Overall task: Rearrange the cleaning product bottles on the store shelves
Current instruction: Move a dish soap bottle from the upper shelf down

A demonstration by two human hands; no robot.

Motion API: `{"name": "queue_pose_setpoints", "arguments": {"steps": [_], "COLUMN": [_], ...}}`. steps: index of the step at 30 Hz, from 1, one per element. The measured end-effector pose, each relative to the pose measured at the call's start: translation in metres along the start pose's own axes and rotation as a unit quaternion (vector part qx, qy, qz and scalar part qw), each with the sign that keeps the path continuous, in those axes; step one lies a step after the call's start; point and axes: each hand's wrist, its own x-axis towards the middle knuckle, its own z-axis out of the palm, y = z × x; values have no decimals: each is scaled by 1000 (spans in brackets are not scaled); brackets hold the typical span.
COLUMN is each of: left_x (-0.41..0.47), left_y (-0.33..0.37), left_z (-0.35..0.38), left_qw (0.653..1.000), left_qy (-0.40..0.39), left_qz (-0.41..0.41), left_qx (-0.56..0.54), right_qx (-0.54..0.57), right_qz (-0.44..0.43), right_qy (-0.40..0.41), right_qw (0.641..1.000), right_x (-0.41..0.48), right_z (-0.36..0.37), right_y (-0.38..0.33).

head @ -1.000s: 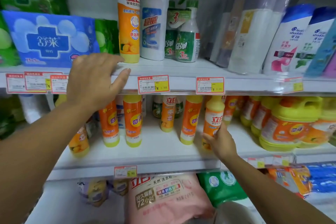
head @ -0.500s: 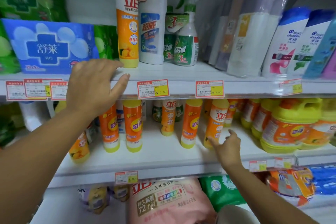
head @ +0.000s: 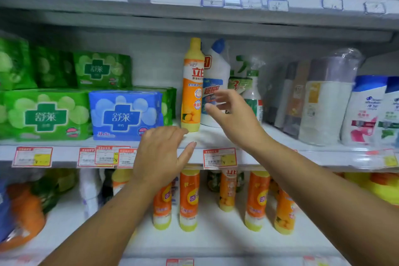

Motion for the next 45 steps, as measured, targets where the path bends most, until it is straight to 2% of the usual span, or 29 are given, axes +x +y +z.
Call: {"name": "queue_pose_setpoints", "arguments": {"steps": [3,7,12,19,26,30,35,40,45], "left_x": [1,1,1,2,2,2,3,4,4], "left_y": [-1,-2,-2,-3,-3,1,4,6,5], "left_z": [1,2,1,0,4,1,1,1,5], "left_qw": [1000,1000,1000,1000,1000,999,999,998,997], "left_qy": [-1,3,0,11,4,11,18,25,37], "left_qz": [-3,-7,-10,8,8,17,15,17,20], "left_qx": [-3,-1,-2,13,24,29,42,52,64], "right_qx": [13,100,49,169,133,72,-30,-61,-82], "right_qz": [34,108,105,50,12,64,168,227,278], "right_qy": [-15,-25,-7,35,95,63,44,81,67], "right_qw": [999,989,993,984,986,993,984,969,955], "right_x": [50,86,90,35,-64,-136,-193,-194,-183], "right_z": [27,58,71,17,-77,-114,-114,-108,-96], "right_y": [5,18,19,-8,0,49,150,221,261]}}
